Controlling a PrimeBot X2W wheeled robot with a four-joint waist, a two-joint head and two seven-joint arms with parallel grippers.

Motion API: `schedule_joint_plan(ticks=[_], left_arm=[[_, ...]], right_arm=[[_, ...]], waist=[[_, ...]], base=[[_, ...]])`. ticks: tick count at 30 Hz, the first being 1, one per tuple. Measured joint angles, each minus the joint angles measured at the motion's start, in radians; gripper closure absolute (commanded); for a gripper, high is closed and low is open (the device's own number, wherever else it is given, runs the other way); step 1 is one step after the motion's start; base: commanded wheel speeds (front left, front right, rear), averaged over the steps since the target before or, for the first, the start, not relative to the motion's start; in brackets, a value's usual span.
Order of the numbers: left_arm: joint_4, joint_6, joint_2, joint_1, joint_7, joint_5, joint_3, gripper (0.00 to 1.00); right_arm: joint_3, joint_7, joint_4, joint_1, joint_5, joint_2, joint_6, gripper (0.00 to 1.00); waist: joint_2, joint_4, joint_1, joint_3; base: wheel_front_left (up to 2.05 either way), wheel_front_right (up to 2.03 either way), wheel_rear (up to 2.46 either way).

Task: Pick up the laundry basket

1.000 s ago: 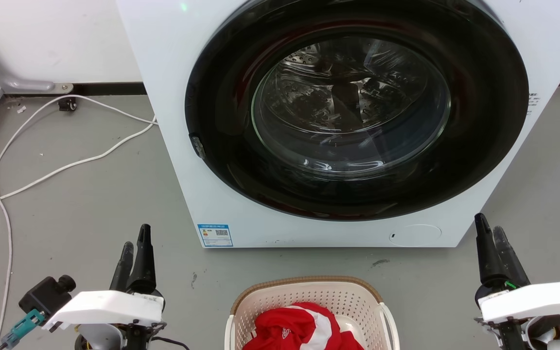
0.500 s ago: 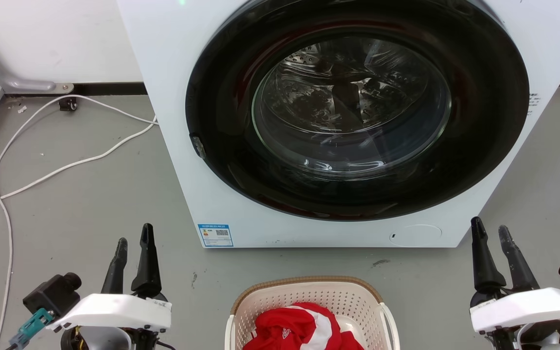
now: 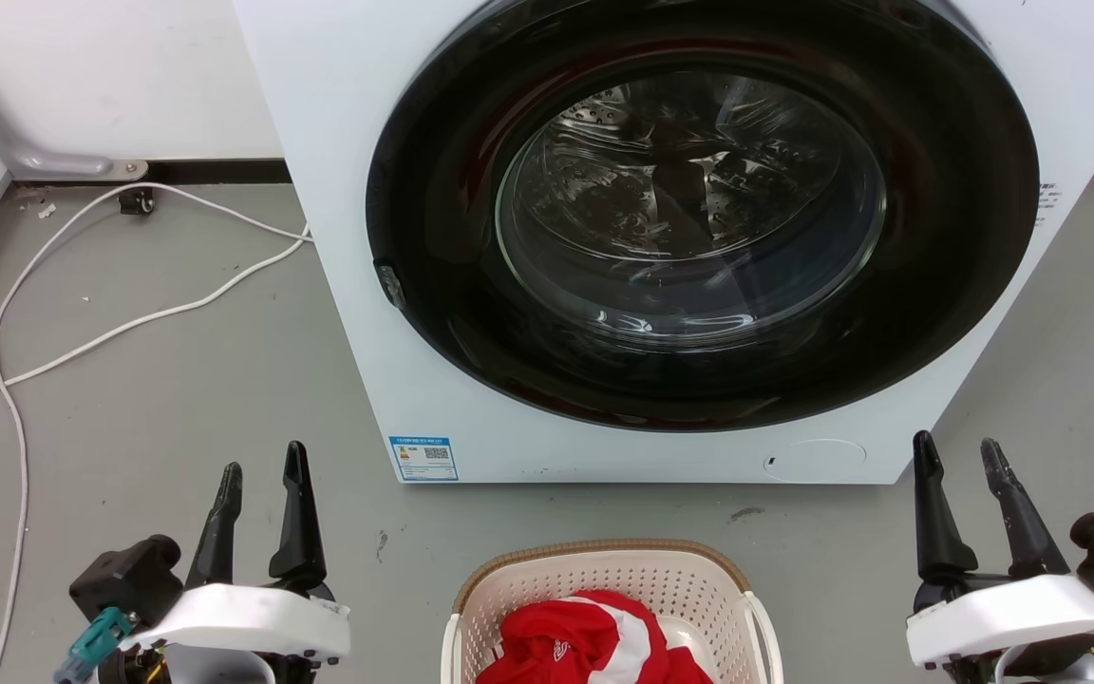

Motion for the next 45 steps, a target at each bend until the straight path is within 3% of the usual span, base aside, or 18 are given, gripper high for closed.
schedule_joint_plan(ticks=[17, 45], left_arm=[[-0.005, 0.010, 0.000, 0.018, -0.040, 0.169, -0.017, 0.00], [-0.005, 0.019, 0.001, 0.042, -0.097, 0.375, -0.037, 0.00]], right_arm=[[0.007, -0.040, -0.017, 0.020, -0.184, 0.000, 0.000, 0.00], [0.007, -0.097, -0.042, 0.046, -0.370, -0.001, 0.000, 0.00]], waist=[[0.0000, 0.002, 0.0000, 0.002], [0.0000, 0.007, 0.0000, 0.002]], base=[[0.00, 0.00, 0.00], [0.00, 0.00, 0.00]])
